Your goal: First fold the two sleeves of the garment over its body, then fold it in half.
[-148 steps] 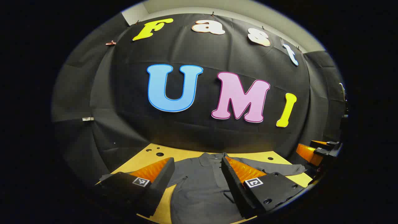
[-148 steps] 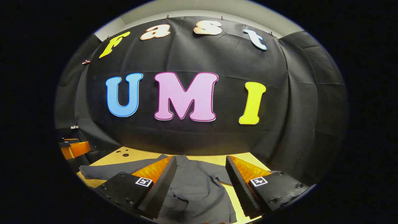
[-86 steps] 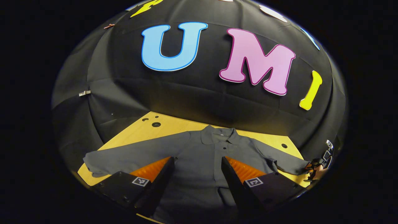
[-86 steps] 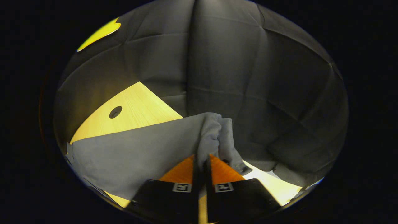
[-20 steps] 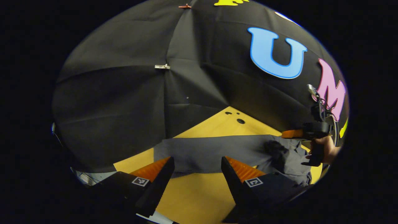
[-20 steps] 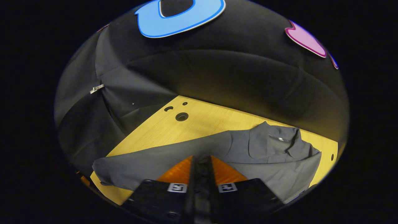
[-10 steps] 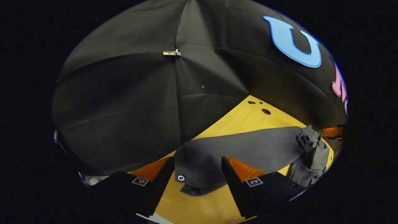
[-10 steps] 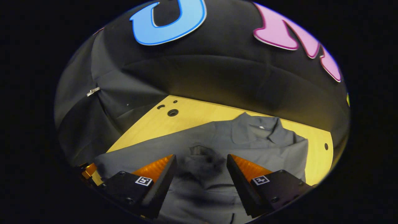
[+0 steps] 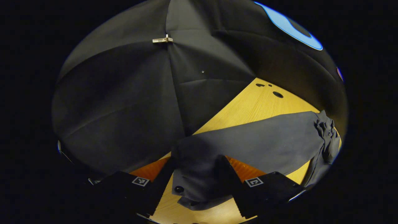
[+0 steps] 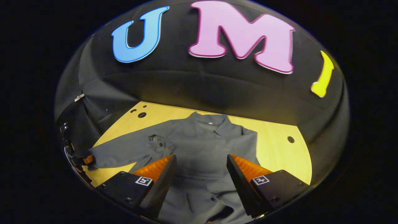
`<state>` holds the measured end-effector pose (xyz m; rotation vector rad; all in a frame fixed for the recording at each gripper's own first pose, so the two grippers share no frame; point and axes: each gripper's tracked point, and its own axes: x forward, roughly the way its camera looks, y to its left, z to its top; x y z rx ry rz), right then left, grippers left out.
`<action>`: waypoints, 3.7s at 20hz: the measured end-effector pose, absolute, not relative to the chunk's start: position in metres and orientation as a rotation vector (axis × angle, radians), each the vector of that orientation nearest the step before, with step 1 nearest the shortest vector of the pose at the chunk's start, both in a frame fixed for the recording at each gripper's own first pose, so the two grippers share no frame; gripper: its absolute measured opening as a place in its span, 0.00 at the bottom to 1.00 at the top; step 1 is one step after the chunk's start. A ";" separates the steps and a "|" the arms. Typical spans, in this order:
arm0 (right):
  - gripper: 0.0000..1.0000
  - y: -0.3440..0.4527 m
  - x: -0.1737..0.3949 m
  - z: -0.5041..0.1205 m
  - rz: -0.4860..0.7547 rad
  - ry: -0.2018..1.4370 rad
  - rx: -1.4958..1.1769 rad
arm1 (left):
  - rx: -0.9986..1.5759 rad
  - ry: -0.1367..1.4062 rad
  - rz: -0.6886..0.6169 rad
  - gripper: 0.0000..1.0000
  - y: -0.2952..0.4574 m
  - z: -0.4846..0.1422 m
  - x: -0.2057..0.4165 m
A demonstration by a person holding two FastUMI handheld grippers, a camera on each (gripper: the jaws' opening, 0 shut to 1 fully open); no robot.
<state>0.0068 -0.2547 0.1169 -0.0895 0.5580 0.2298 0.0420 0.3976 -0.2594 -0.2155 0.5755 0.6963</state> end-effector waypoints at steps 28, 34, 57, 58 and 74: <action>0.98 -0.494 -0.103 0.098 -0.170 0.559 0.176 | -0.060 0.527 0.429 0.05 0.287 -0.148 0.117; 0.99 -0.495 -0.115 0.082 -0.146 0.597 0.161 | 0.011 0.416 0.253 0.05 0.198 -0.080 0.177; 0.99 -0.509 -0.098 0.014 0.023 0.713 0.172 | -0.057 0.415 -0.178 0.05 -0.173 -0.123 0.300; 0.99 -0.509 -0.097 0.012 0.028 0.718 0.175 | -0.054 0.421 -0.191 0.05 -0.183 -0.128 0.304; 0.99 -0.502 -0.094 -0.012 0.057 0.796 0.173 | 0.149 0.530 -0.294 0.36 -0.283 -0.214 0.315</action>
